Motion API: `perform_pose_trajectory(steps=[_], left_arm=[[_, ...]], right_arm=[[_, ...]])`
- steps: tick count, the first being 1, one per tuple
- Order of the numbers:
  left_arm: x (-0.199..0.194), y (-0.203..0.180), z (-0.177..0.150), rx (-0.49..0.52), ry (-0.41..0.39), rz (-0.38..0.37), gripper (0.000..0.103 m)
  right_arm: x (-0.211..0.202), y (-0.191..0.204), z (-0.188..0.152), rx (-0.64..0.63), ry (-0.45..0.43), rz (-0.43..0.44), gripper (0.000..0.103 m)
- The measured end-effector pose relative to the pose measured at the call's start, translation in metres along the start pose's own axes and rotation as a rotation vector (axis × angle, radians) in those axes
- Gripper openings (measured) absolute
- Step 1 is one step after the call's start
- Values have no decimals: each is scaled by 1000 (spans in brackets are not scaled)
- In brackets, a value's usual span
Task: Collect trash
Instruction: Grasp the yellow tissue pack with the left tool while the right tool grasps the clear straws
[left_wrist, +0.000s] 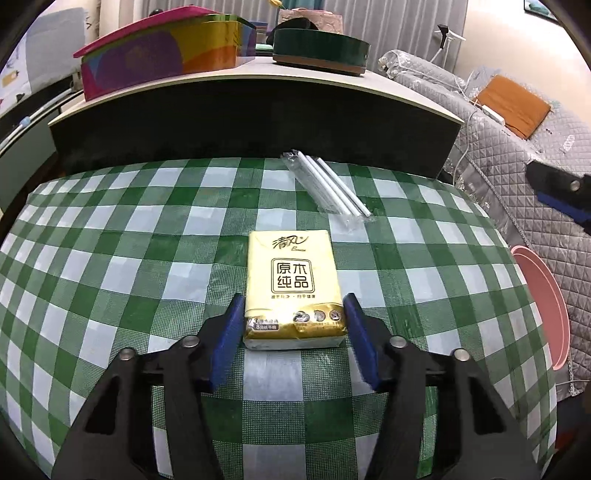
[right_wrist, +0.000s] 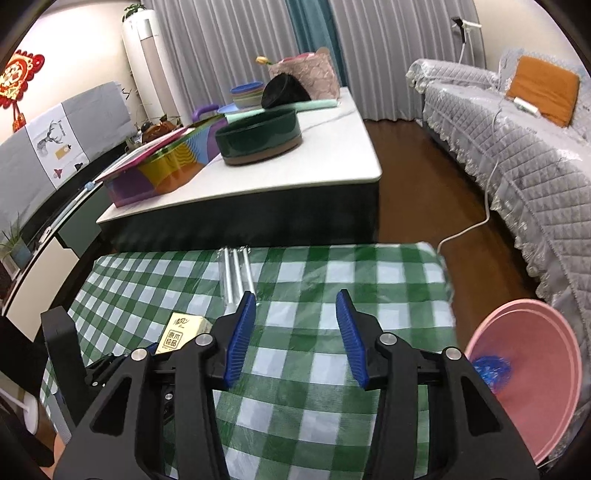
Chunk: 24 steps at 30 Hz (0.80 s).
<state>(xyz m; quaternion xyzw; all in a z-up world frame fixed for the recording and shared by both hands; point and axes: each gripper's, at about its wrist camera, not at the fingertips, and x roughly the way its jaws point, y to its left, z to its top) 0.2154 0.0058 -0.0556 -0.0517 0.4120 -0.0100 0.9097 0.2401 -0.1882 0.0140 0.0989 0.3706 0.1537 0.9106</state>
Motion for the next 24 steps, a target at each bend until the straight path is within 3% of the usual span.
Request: perform_pose_trajectory(steps=[6, 12, 24], left_arm=[[-3, 13, -2, -40, -9, 49, 51], [-5, 28, -2, -75, -11, 88, 51], [-4, 45, 2, -114, 9, 99, 51]], right_arm=[[35, 20, -6, -28, 49, 47, 33], [78, 49, -6, -66, 94, 82, 33], [145, 73, -2, -126, 182, 7, 39]])
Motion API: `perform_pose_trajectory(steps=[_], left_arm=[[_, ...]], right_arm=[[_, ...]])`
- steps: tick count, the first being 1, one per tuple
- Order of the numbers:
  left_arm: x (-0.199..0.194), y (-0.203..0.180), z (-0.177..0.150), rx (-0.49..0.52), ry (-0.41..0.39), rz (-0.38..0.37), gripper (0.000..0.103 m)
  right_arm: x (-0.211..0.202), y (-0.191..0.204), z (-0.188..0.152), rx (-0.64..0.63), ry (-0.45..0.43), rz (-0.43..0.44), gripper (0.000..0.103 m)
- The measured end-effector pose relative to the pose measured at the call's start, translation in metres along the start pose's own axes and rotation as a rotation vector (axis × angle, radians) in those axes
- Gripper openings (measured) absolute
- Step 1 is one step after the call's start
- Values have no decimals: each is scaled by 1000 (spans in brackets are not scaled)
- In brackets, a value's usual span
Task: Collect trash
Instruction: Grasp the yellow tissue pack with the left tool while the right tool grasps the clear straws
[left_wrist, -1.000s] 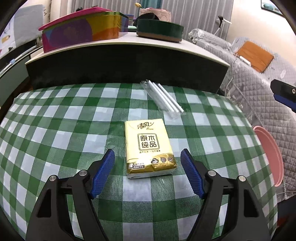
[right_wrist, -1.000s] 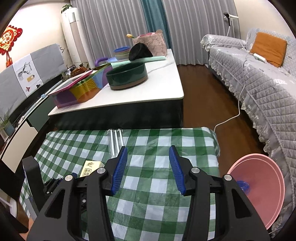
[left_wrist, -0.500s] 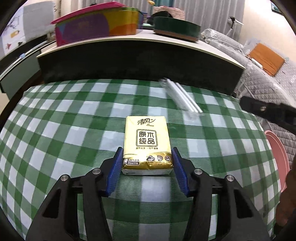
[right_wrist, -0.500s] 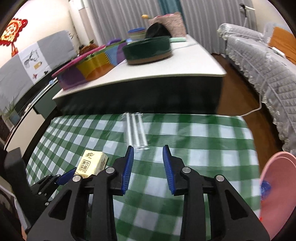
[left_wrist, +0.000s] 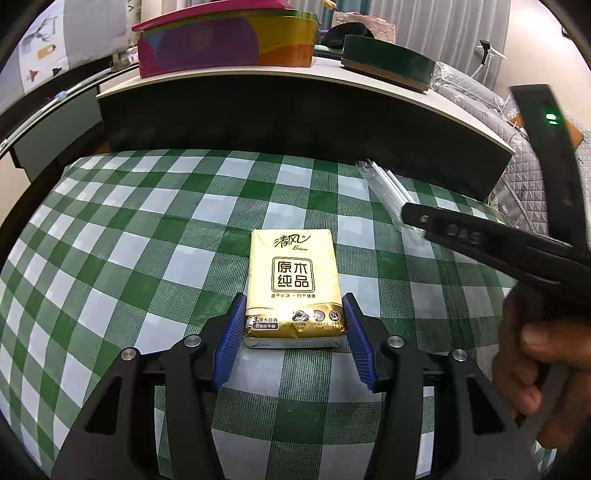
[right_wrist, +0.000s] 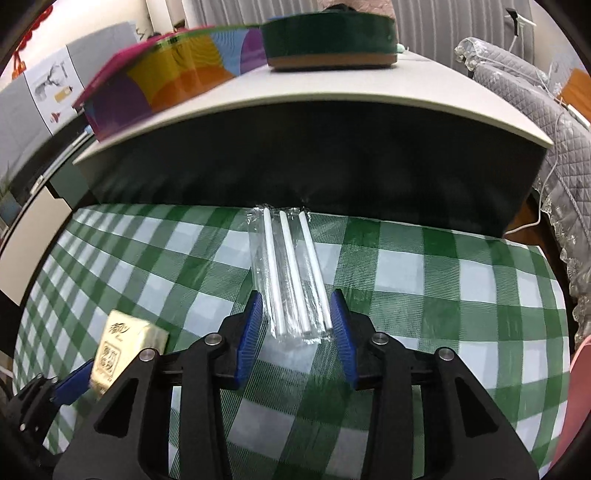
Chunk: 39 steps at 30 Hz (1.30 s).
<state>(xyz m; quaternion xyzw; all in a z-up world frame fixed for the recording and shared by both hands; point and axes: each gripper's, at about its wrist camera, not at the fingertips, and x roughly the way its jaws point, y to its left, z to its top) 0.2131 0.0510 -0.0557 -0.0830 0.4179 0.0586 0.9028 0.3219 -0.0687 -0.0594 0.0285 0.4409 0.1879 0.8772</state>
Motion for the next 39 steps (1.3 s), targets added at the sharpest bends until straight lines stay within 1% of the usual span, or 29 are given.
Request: perform_pose_trajectory(steps=[3, 5, 7, 9, 11, 15, 19, 22, 25, 32, 39], left_arm=[[0, 1, 0, -4, 4, -5, 51], [0, 2, 1, -5, 5, -7, 51], [-1, 3, 0, -8, 7, -9, 51], [-2, 3, 0, -11, 8, -11, 51], [-3, 3, 0, -13, 8, -12, 51], [-7, 4, 0, -11, -1, -13, 51], [-14, 4, 0, -8, -15, -14, 51], [-20, 4, 0, -5, -28, -21, 51], [-29, 3, -1, 2, -43, -31, 51], [-55, -1, -1, 24, -89, -53, 51], [-82, -8, -3, 39, -124, -77, 51]], right_arm=[[6, 2, 0, -14, 18, -13, 39], [7, 5, -1, -33, 15, -31, 38], [7, 7, -1, -41, 13, -42, 26], [6, 7, -1, -42, 13, -42, 9], [1, 6, -3, -38, 1, -49, 7], [-13, 2, -4, -30, -19, -49, 6], [-34, -2, -7, -2, -34, -39, 6], [-51, 0, -9, -6, -43, -37, 6], [-73, 6, -13, -32, -63, -45, 6], [-129, 7, -30, -30, -99, -49, 6], [-186, -1, -48, -47, -128, -80, 6]])
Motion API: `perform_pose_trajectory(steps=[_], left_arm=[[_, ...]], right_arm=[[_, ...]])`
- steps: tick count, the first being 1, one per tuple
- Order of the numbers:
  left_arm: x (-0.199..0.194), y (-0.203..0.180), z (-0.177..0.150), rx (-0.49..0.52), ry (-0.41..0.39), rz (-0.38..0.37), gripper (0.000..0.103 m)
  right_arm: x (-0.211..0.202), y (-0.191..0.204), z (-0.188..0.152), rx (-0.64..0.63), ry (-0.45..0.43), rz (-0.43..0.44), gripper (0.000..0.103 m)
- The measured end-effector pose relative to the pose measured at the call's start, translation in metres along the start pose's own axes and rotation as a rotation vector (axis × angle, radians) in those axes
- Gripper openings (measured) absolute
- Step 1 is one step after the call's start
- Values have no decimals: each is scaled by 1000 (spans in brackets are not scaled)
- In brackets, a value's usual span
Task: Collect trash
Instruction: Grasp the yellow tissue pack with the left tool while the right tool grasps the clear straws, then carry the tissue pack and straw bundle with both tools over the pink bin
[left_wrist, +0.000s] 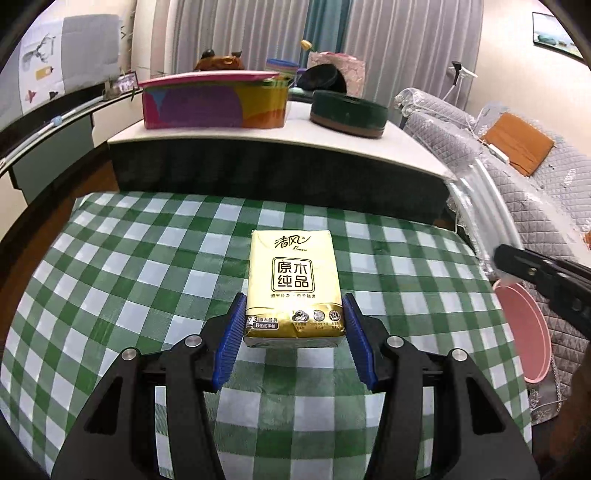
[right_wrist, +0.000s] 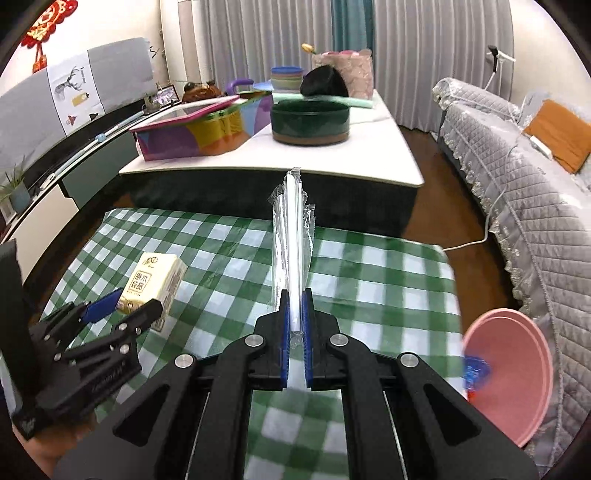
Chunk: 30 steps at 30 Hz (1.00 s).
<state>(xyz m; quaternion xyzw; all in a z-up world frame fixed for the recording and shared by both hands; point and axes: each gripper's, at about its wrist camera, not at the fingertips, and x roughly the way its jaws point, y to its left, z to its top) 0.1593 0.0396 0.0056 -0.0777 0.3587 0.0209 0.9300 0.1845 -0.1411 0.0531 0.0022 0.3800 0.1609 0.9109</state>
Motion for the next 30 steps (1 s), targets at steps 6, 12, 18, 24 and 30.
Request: perform_pose_trajectory(steps=[6, 12, 18, 24, 30], left_arm=[[-23, -16, 1, 27, -30, -27, 51], [-37, -36, 3, 58, -52, -49, 51], [-42, -56, -1, 91, -49, -68, 51], [-38, -75, -2, 109, -44, -82, 51], [-32, -103, -2, 133, -40, -104, 51]], right_arm=[[-45, -23, 1, -9, -37, -19, 6], [-64, -52, -6, 8, -63, -50, 6], [-62, -82, -24, 89, -68, -46, 6], [-63, -100, -37, 92, -70, -81, 6], [-70, -127, -45, 126, -81, -113, 6]])
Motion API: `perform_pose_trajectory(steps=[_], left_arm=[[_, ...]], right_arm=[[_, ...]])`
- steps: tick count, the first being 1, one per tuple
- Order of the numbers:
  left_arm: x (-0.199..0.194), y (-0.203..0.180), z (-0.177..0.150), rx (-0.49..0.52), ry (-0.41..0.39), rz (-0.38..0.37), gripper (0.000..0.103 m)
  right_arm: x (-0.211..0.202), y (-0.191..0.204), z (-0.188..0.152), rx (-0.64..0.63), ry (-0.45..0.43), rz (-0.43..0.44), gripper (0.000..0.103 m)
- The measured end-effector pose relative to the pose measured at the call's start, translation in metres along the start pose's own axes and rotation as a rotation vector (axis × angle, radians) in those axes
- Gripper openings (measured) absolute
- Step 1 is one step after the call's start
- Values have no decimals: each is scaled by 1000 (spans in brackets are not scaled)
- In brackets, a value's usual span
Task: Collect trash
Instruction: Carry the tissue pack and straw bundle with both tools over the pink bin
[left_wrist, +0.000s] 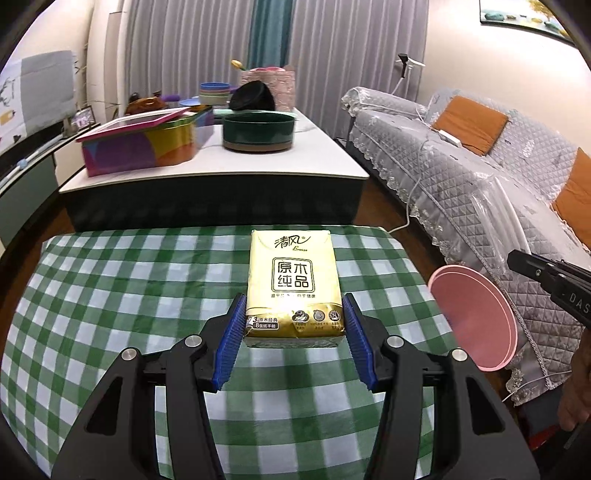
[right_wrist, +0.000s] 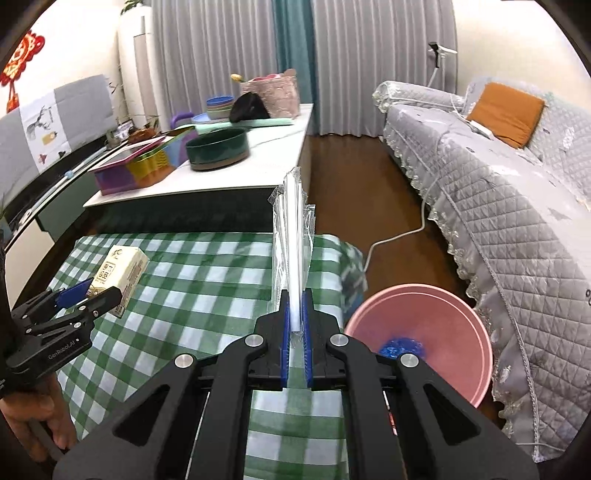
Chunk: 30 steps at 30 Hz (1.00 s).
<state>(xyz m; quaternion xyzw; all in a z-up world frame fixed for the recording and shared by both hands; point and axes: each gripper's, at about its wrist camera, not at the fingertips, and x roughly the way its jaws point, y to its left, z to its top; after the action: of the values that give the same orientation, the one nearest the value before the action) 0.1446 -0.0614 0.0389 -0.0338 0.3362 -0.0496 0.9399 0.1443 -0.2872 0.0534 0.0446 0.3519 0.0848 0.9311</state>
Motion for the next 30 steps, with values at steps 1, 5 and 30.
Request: perform_pose_trajectory(steps=[1, 5, 30], left_arm=[[2, -5, 1, 4, -2, -4, 51], [8, -23, 2, 26, 2, -23, 51], [40, -147, 3, 141, 39, -221, 51]], right_arm=[[0, -4, -1, 7, 1, -4, 6], [0, -26, -4, 31, 6, -26, 6], [-12, -141, -22, 222, 19, -141, 6]])
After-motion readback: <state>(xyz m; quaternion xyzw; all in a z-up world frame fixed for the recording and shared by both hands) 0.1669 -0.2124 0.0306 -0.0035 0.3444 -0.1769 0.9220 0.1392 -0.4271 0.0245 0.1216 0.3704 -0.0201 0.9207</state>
